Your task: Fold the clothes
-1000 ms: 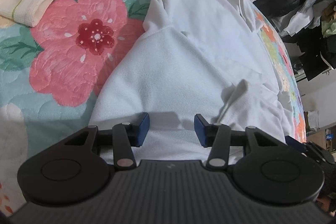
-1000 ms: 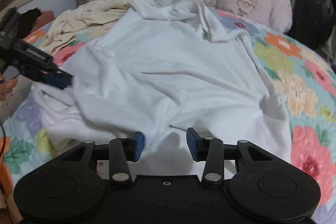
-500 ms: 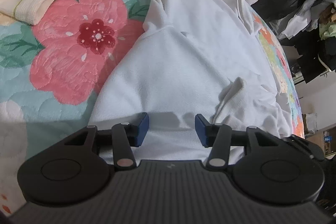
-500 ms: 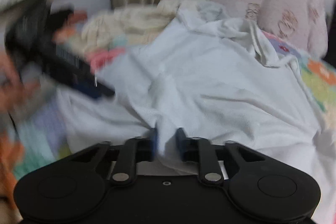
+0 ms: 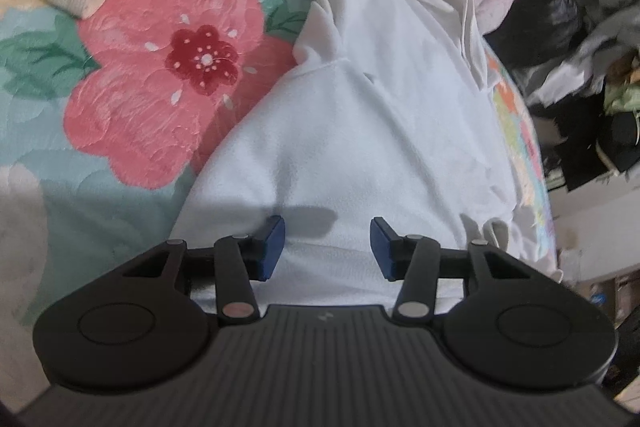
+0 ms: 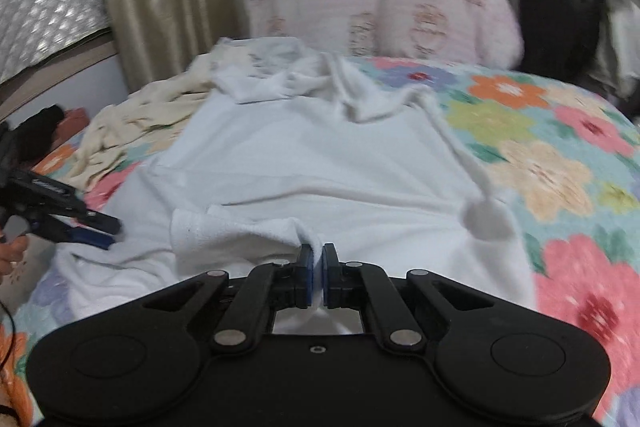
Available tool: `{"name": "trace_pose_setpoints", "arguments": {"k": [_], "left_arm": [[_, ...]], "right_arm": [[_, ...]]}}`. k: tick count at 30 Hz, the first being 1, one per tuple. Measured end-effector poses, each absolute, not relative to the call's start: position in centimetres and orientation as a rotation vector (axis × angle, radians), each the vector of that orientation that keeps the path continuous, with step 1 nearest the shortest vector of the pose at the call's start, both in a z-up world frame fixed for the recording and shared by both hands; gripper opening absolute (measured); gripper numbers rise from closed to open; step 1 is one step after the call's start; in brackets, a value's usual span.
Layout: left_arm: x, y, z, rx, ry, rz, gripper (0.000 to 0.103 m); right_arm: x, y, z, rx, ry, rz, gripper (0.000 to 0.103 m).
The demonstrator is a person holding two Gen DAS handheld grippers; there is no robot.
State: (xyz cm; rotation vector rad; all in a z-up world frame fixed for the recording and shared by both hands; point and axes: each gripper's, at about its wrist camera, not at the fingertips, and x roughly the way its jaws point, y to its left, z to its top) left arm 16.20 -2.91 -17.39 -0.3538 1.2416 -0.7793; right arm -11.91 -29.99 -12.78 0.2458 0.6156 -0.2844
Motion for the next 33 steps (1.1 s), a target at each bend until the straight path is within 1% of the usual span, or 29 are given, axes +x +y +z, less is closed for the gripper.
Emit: {"name": "trace_pose_setpoints", "arguments": {"k": [4, 10, 12, 14, 16, 17, 20, 21, 22, 23, 25, 27, 29, 31, 32, 33], "left_arm": [[16.4, -2.5, -17.5, -0.388, 1.26, -0.741, 0.038], [16.8, -2.3, -17.5, -0.394, 1.281, -0.712, 0.038], [16.8, -2.4, -17.5, -0.386, 1.282, -0.708, 0.038], [16.4, -2.7, -17.1, -0.344, 1.269, -0.708, 0.038], [15.8, -3.1, -16.6, -0.284, 1.252, -0.711, 0.038], [15.5, -3.5, -16.2, -0.24, 1.238, -0.713, 0.038], [14.7, -4.2, -14.6, -0.134, 1.171, -0.704, 0.039], [14.4, -4.3, -14.0, -0.109, 1.138, -0.704, 0.039], [14.2, -4.3, -13.4, -0.087, 1.102, -0.706, 0.039], [14.1, -4.3, -12.8, -0.08, 1.072, -0.71, 0.041], [14.1, -4.2, -11.9, -0.095, 1.023, -0.724, 0.042], [14.3, -4.4, -11.1, -0.116, 0.991, -0.74, 0.042], [14.7, -5.2, -11.1, -0.137, 1.013, -0.753, 0.042], [15.1, -6.5, -11.1, -0.135, 1.028, -0.744, 0.042], [15.3, -7.2, -11.1, -0.127, 1.031, -0.742, 0.045], [15.5, -7.9, -11.1, -0.123, 1.036, -0.74, 0.051]], "right_arm": [[-13.9, -31.9, -13.2, 0.278, 0.64, -0.313, 0.004], [-16.9, -34.5, -15.0, 0.359, 0.707, -0.395, 0.008], [-18.0, -35.3, -15.3, 0.414, 0.698, -0.39, 0.008], [-18.9, -35.9, -15.3, 0.479, 0.674, -0.365, 0.013], [-19.5, -36.2, -14.8, 0.504, 0.659, -0.351, 0.014], [-19.7, -36.3, -14.5, 0.51, 0.654, -0.346, 0.018], [-20.2, -36.2, -12.5, 0.487, 0.609, -0.328, 0.021], [-20.1, -36.3, -11.8, 0.475, 0.591, -0.323, 0.028], [-19.9, -36.5, -11.1, 0.463, 0.572, -0.321, 0.041], [-19.7, -36.7, -10.4, 0.451, 0.554, -0.319, 0.05], [-18.5, -37.3, -9.9, 0.431, 0.554, -0.325, 0.05], [-16.5, -38.0, -10.4, 0.42, 0.594, -0.307, 0.05], [-14.1, -38.7, -11.6, 0.434, 0.664, -0.274, 0.05], [-12.1, -39.0, -12.8, 0.436, 0.689, -0.274, 0.052], [-11.3, -39.1, -13.3, 0.422, 0.701, -0.282, 0.055], [-10.6, -39.1, -13.7, 0.399, 0.719, -0.292, 0.057]]}}
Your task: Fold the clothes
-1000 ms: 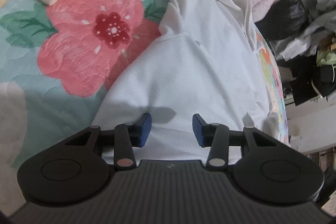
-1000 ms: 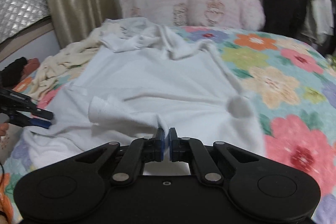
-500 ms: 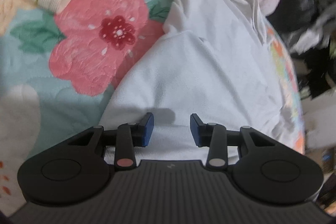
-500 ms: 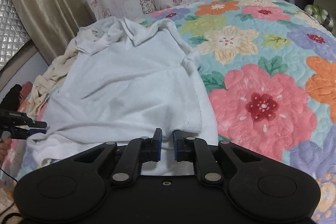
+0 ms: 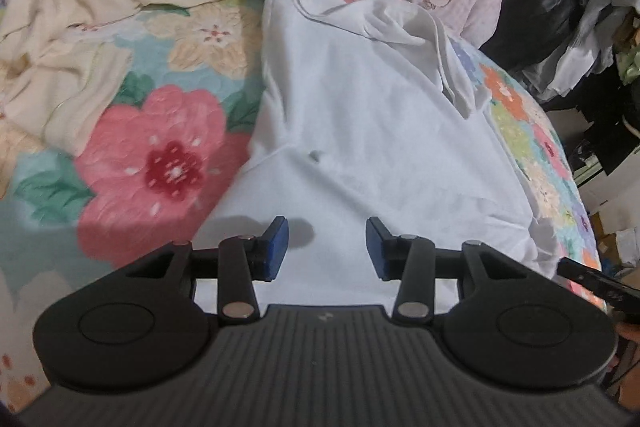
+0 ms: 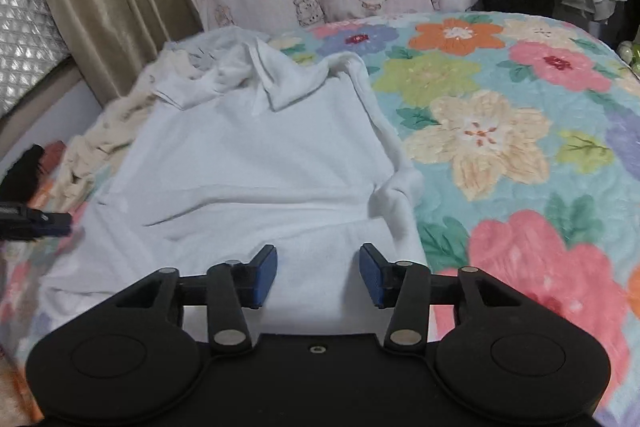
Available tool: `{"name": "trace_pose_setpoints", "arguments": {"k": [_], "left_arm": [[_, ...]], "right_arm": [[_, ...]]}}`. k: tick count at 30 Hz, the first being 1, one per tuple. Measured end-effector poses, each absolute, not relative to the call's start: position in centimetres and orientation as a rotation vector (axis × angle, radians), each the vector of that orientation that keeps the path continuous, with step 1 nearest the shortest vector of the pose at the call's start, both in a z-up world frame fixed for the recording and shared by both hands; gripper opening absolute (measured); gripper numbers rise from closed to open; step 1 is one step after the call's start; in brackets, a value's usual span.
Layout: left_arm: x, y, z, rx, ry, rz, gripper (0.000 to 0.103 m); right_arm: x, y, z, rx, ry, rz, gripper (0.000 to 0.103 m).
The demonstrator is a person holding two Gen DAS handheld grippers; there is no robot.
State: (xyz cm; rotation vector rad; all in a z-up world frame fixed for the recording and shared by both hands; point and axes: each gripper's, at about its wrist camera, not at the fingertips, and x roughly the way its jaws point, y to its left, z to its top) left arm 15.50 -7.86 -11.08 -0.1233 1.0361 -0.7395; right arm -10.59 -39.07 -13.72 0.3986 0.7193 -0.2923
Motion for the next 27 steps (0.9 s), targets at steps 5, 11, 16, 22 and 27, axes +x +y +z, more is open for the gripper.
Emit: {"name": "trace_pose_setpoints", "arguments": {"k": [5, 11, 16, 22, 27], "left_arm": [[16.5, -11.0, -12.1, -0.148, 1.092, -0.726, 0.063], [16.5, -13.8, -14.8, -0.033, 1.062, -0.64, 0.0], [15.0, -12.4, -12.7, -0.061, 0.929, -0.645, 0.0], [15.6, -11.4, -10.7, -0.089, 0.852, -0.628, 0.0], [17.0, -10.9, -13.1, -0.141, 0.925, -0.595, 0.0]], "right_arm": [[-9.9, -37.8, -15.3, 0.255, 0.75, -0.272, 0.054], [-11.4, -36.1, -15.9, 0.138, 0.689, -0.228, 0.0], [-12.6, -36.9, -13.7, 0.129, 0.575, -0.29, 0.0], [-12.0, -39.6, -13.8, 0.208, 0.613, -0.187, 0.019], [-11.4, -40.1, -16.3, 0.235, 0.675, -0.286, 0.059]]}}
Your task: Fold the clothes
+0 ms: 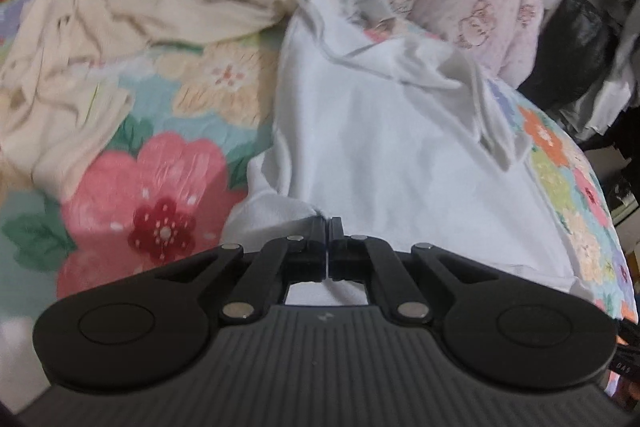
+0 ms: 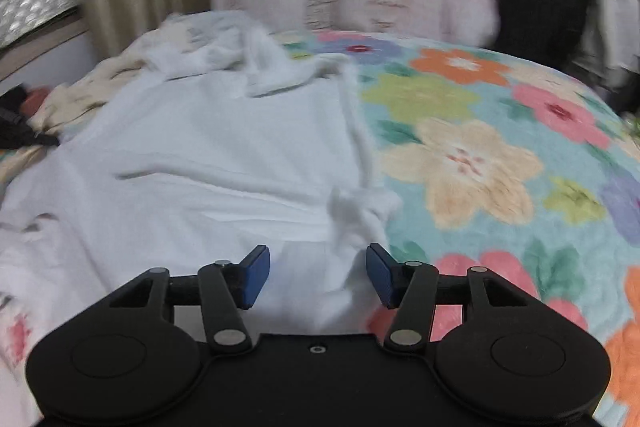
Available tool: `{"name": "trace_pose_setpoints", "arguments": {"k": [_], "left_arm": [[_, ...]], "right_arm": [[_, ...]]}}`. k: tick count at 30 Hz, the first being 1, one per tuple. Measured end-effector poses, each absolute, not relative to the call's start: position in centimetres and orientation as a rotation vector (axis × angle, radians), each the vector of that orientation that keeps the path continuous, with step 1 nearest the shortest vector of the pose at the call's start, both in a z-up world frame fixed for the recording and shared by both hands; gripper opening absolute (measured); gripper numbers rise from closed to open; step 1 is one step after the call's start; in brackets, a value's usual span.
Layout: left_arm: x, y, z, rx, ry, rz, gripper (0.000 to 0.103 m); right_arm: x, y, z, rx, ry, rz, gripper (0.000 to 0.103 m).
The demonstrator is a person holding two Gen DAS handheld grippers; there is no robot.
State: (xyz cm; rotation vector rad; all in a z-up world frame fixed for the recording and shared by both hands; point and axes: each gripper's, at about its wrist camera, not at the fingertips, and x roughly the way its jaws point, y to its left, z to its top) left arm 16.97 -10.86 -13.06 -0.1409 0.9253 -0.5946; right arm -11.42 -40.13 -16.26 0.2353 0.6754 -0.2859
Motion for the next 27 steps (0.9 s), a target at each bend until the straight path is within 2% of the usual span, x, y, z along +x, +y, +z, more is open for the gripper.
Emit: {"name": "trace_pose_setpoints", "arguments": {"k": [4, 5, 6, 7, 8, 12, 15, 17, 18, 19, 20, 24, 25, 27], "left_arm": [[17.2, -10.8, -14.4, -0.136, 0.953, -0.593, 0.0], [17.1, -10.8, -14.6, -0.129, 0.951, -0.595, 0.0], [17.0, -10.9, -14.5, -0.116, 0.943, -0.599, 0.0], [16.7, -11.0, -14.2, -0.099, 0.93, -0.605, 0.0], [16.5, -11.1, -13.9, -0.082, 0.917, -0.61, 0.0], [16.1, -10.1, -11.5, -0.146, 0.849, -0.653, 0.0], [16.5, -9.2, -10.8, -0.245, 0.834, -0.675, 0.003], [16.8, -9.3, -11.5, -0.249, 0.841, -0.661, 0.014], [16.8, -9.3, -11.9, -0.236, 0.838, -0.643, 0.035], [16.5, -9.3, -12.2, -0.21, 0.831, -0.614, 0.046], [16.1, -9.4, -12.4, -0.183, 0.826, -0.603, 0.049], [12.4, -10.1, -11.3, 0.005, 0.838, -0.724, 0.059], [11.4, -10.3, -11.4, 0.049, 0.843, -0.726, 0.065], [10.3, -10.6, -12.4, 0.122, 0.899, -0.707, 0.066]], "right_arm": [[-12.2, -39.3, -16.9, 0.237, 0.644, -0.281, 0.059], [-12.4, -38.9, -17.0, 0.223, 0.639, -0.278, 0.056], [-12.6, -38.6, -17.1, 0.21, 0.634, -0.275, 0.048], [-12.7, -38.3, -17.1, 0.192, 0.634, -0.259, 0.032], [-12.8, -37.9, -16.9, 0.17, 0.637, -0.234, 0.011], [-13.9, -37.2, -14.6, 0.069, 0.509, -0.283, 0.008], [-14.4, -39.2, -12.7, 0.15, 0.393, -0.324, 0.008], [-12.8, -41.2, -13.6, 0.196, 0.474, -0.337, 0.012], [-11.8, -42.2, -14.6, 0.219, 0.544, -0.361, 0.016], [-10.8, -43.1, -15.6, 0.242, 0.613, -0.384, 0.034], [-10.5, -43.7, -16.2, 0.276, 0.645, -0.406, 0.047], [-12.7, -42.9, -16.0, 0.408, 0.612, -0.422, 0.05], [-13.2, -42.2, -15.8, 0.412, 0.608, -0.404, 0.053], [-13.9, -40.5, -15.6, 0.361, 0.635, -0.353, 0.062]]}}
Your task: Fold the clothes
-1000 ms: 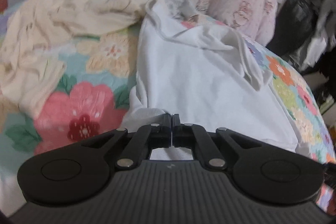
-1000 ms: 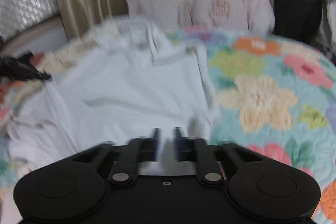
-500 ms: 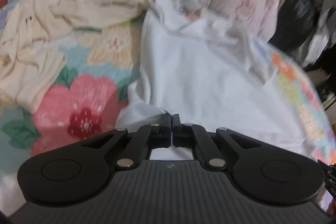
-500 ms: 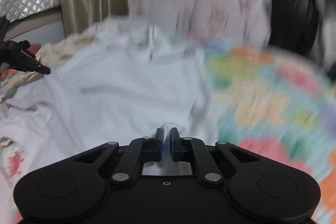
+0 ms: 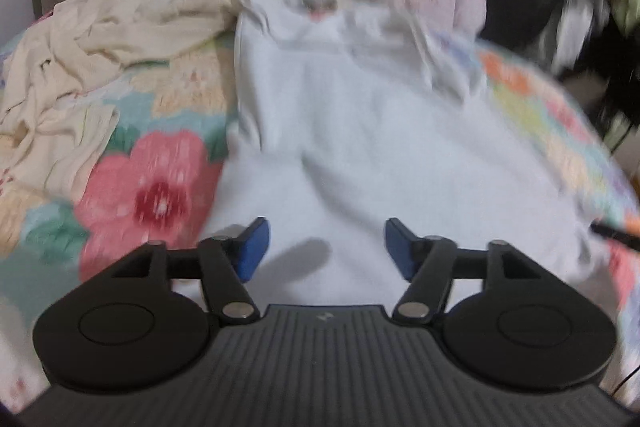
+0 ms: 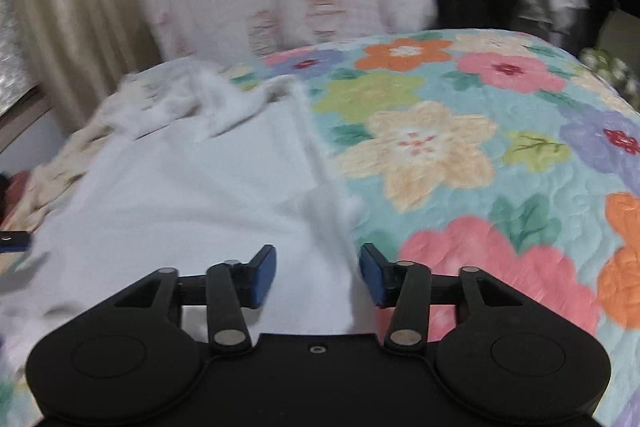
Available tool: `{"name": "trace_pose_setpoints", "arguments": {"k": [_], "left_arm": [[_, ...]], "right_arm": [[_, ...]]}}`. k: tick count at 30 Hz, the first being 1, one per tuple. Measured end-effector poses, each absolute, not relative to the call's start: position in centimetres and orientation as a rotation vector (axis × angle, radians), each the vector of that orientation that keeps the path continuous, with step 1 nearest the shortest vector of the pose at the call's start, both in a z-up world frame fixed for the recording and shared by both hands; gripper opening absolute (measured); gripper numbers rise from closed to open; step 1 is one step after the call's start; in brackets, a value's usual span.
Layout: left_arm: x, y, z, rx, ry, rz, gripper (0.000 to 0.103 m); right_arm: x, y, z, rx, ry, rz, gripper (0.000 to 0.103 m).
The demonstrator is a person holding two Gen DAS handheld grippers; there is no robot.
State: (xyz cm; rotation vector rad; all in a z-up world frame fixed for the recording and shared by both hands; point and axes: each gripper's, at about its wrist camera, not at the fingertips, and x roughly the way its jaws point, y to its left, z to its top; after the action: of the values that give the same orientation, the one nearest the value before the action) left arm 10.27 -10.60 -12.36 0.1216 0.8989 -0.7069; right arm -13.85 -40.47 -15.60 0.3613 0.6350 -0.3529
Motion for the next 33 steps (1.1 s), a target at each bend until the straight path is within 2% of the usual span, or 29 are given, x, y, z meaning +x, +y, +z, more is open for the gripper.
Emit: {"name": "trace_pose_setpoints", "arguments": {"k": [4, 8, 11, 17, 21, 24, 26, 27, 28, 29, 30, 31, 33], "left_arm": [[9.8, -9.7, -14.1, 0.182, 1.008, -0.61, 0.066], [9.1, -6.9, -13.3, 0.147, 1.023, -0.489, 0.066], [8.5, -3.6, -12.7, 0.037, 1.026, -0.411, 0.067], [8.0, 0.4, -14.4, -0.293, 1.183, -0.511, 0.067], [6.0, -1.6, -15.3, -0.3, 1.202, -0.584, 0.067], [5.3, -2.7, -16.5, -0.353, 1.183, -0.559, 0.07], [5.3, -3.2, -17.0, -0.393, 1.141, -0.523, 0.069], [5.3, -3.5, -16.9, -0.386, 1.107, -0.523, 0.065], [5.3, -4.0, -16.8, -0.365, 1.072, -0.529, 0.038], [5.3, -4.5, -16.6, -0.339, 1.045, -0.533, 0.016], [5.2, -4.9, -16.3, -0.309, 1.025, -0.535, 0.007], [5.2, -5.3, -16.1, -0.279, 1.004, -0.537, 0.007], [4.6, -4.8, -14.4, -0.28, 0.954, -0.545, 0.006]], "right_arm": [[-14.0, -37.3, -16.5, 0.125, 0.778, -0.379, 0.063], [-17.1, -36.9, -16.4, 0.231, 0.807, -0.391, 0.063], [-19.8, -37.5, -15.9, 0.394, 0.763, -0.389, 0.063], [-22.6, -35.8, -17.0, 0.694, 0.682, -0.082, 0.064], [-20.5, -32.6, -18.4, 0.628, 0.702, -0.017, 0.065], [-19.4, -31.3, -19.1, 0.59, 0.637, -0.079, 0.069], [-18.7, -31.1, -19.6, 0.599, 0.593, -0.111, 0.069], [-18.2, -31.0, -19.7, 0.588, 0.575, -0.12, 0.069], [-17.6, -30.9, -19.8, 0.578, 0.558, -0.13, 0.065], [-16.9, -30.6, -19.7, 0.54, 0.557, -0.149, 0.038], [-16.3, -30.2, -19.5, 0.493, 0.573, -0.164, 0.018], [-15.9, -30.1, -19.1, 0.477, 0.589, -0.168, 0.012], [-16.6, -30.4, -17.2, 0.505, 0.579, -0.162, 0.011]]}}
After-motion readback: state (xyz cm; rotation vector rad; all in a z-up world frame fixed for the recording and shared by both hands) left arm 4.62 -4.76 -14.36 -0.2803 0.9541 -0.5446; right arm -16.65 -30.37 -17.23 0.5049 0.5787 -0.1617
